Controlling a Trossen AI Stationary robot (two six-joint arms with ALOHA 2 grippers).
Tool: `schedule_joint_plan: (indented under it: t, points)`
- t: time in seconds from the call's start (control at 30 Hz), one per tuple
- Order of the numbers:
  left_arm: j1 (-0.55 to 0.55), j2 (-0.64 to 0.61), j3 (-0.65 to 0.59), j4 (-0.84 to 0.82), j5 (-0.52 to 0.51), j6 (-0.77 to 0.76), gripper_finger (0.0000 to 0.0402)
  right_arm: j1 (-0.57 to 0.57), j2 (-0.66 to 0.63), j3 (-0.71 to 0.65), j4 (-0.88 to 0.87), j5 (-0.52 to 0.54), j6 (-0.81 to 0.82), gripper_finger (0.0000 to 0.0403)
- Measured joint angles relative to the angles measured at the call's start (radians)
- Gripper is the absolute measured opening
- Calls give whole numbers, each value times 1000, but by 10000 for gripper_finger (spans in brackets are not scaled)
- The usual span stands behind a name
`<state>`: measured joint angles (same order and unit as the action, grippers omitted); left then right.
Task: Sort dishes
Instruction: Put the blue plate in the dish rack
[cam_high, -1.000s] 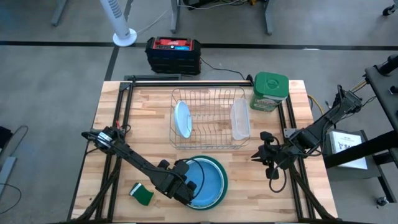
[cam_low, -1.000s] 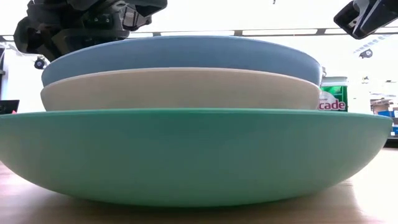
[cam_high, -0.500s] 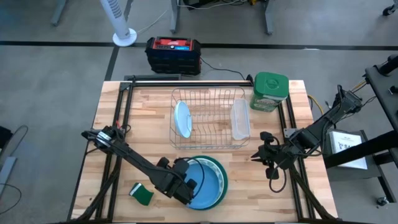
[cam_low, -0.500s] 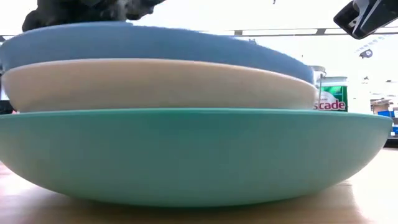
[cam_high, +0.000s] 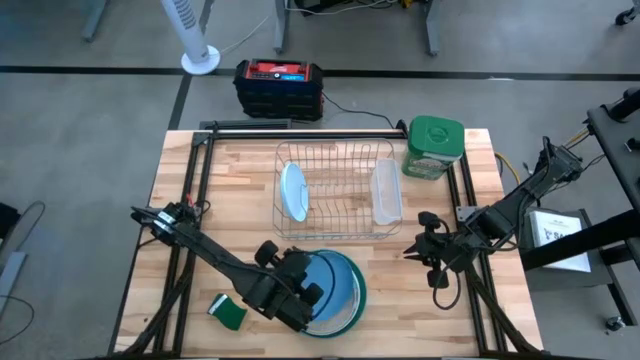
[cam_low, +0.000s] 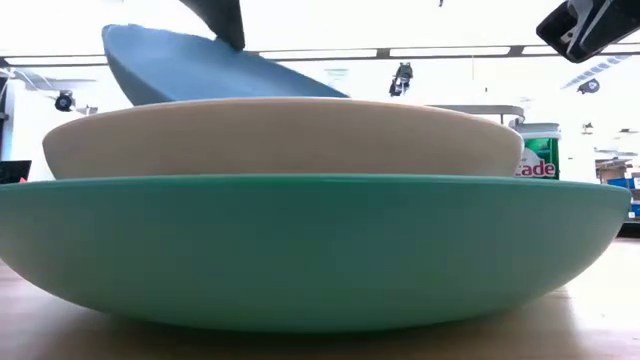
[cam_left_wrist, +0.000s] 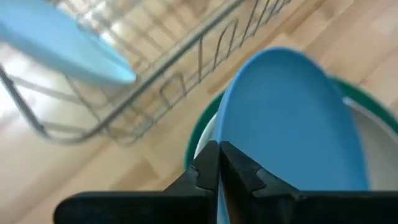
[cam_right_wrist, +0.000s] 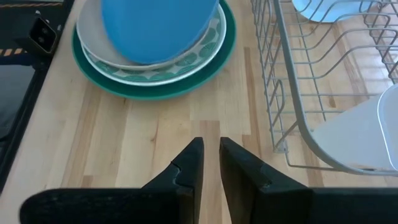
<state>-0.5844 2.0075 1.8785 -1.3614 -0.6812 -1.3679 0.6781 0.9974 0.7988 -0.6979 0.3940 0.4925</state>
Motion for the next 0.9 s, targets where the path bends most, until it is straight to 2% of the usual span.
schedule_joint_plan:
  t: [0.27, 0.4, 0.53, 0.67, 0.9]
  points:
    - [-20, 0, 101, -4, -130, 134, 0, 0, 0, 79, 15, -1, -67, 36]
    - [-31, 1, 152, -2, -185, 193, 0, -3, 0, 118, 104, -1, -146, 55]
    - [-39, 1, 170, 7, -192, 216, 0, -3, 3, 152, 161, 0, -206, 85]
    - [-43, 1, 141, 8, -124, 187, 0, -2, 11, 159, 156, -1, -216, 114]
    - [-44, 2, -1, 33, 74, 9, 0, -2, 47, 146, 148, -1, -209, 144]
